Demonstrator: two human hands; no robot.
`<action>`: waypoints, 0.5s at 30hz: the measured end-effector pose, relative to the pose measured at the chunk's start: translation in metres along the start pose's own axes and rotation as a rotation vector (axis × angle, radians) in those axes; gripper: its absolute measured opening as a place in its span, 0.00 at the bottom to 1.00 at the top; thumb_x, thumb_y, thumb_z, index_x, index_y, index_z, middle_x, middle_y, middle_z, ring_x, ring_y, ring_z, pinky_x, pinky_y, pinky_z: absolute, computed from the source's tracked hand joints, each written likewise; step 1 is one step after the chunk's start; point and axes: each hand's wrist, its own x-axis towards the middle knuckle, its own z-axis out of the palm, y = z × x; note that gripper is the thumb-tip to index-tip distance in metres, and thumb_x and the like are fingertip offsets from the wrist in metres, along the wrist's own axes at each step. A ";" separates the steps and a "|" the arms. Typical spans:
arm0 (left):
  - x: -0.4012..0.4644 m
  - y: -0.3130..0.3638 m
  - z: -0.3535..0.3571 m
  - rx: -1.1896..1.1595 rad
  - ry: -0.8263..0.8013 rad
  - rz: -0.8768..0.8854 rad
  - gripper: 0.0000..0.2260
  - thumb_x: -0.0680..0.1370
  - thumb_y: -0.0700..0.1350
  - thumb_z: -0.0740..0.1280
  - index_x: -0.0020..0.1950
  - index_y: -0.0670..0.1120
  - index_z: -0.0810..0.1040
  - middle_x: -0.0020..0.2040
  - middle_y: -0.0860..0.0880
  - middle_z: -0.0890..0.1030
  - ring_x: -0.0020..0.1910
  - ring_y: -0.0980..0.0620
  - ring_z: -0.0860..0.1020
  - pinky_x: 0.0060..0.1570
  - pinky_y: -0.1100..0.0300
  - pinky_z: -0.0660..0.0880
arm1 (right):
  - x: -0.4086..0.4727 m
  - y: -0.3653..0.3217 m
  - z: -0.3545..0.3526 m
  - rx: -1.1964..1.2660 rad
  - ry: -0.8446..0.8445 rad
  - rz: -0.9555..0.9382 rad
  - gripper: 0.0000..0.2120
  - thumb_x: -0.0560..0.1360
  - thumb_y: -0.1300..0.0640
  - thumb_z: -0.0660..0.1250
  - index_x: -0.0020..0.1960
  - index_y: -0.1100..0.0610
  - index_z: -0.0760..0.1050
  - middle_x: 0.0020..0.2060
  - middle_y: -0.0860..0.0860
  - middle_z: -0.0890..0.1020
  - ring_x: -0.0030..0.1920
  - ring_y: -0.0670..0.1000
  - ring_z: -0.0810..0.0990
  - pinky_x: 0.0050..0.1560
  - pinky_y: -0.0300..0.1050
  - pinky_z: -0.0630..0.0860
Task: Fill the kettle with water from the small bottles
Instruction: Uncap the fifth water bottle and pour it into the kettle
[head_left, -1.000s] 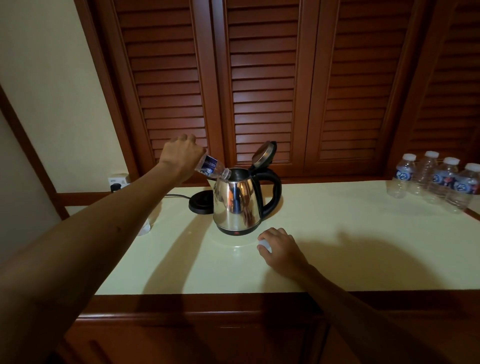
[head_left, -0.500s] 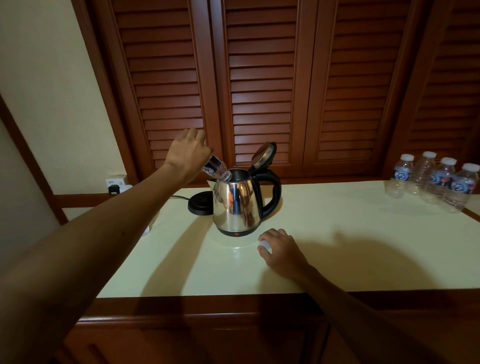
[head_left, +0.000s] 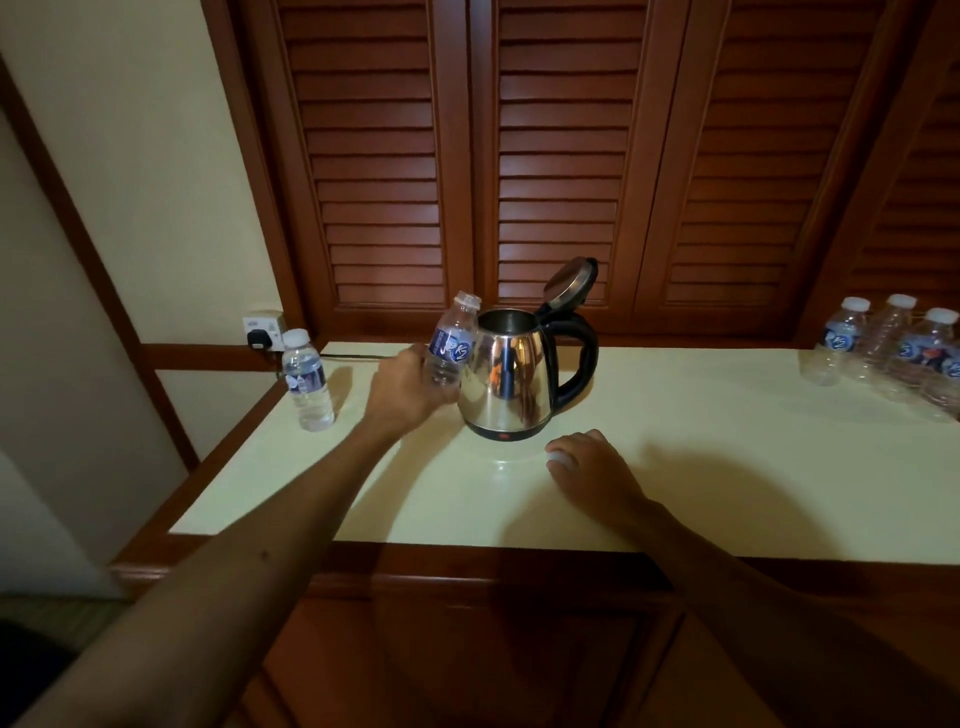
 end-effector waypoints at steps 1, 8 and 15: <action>-0.006 -0.007 0.007 -0.088 -0.010 -0.018 0.24 0.69 0.47 0.79 0.61 0.46 0.78 0.47 0.52 0.80 0.43 0.56 0.76 0.34 0.69 0.66 | -0.001 -0.002 -0.001 0.026 -0.008 0.002 0.20 0.75 0.51 0.56 0.59 0.59 0.79 0.56 0.53 0.82 0.56 0.53 0.76 0.57 0.45 0.70; -0.043 -0.054 0.043 -0.421 -0.167 -0.117 0.28 0.66 0.44 0.81 0.64 0.49 0.76 0.54 0.52 0.82 0.52 0.52 0.81 0.47 0.62 0.78 | 0.010 -0.053 -0.032 0.503 -0.078 0.037 0.11 0.75 0.56 0.70 0.57 0.56 0.80 0.45 0.51 0.83 0.44 0.48 0.81 0.46 0.42 0.79; -0.052 -0.073 0.054 -0.586 -0.179 -0.070 0.28 0.66 0.42 0.82 0.64 0.49 0.78 0.51 0.51 0.85 0.49 0.55 0.84 0.51 0.62 0.80 | 0.046 -0.124 -0.066 0.419 0.019 -0.086 0.19 0.73 0.58 0.72 0.63 0.58 0.77 0.55 0.51 0.82 0.53 0.45 0.79 0.52 0.35 0.74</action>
